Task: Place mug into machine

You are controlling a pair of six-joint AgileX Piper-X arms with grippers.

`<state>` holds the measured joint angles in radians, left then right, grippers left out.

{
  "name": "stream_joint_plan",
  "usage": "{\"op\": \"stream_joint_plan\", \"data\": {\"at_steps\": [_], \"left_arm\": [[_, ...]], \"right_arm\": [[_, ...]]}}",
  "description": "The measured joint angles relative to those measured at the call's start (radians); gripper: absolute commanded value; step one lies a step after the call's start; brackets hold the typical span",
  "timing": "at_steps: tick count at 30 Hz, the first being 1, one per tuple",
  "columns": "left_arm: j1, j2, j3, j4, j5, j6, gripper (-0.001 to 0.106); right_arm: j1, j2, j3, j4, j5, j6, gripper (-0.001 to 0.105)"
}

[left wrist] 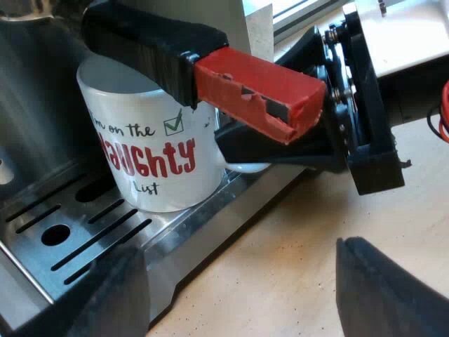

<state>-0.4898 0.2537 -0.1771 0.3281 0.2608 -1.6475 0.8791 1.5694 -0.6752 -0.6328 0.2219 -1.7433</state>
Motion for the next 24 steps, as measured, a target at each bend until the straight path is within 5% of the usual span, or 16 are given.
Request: {"op": "stream_joint_plan", "data": {"at_steps": [7,13,24], "left_arm": [[0.000,0.000,0.000,0.000,0.000,0.000,0.059],[0.000,0.000,0.000,0.000,0.000,0.000,0.059],[0.000,0.000,0.000,0.000,0.000,0.000,0.059]], "right_arm": [[0.032,-0.042,0.016,-0.002,0.040,0.000,0.052],[0.067,-0.139,0.137,-0.006,0.165,0.000,0.052],[0.067,-0.151,0.190,-0.063,0.166,-0.012,0.052]]}}
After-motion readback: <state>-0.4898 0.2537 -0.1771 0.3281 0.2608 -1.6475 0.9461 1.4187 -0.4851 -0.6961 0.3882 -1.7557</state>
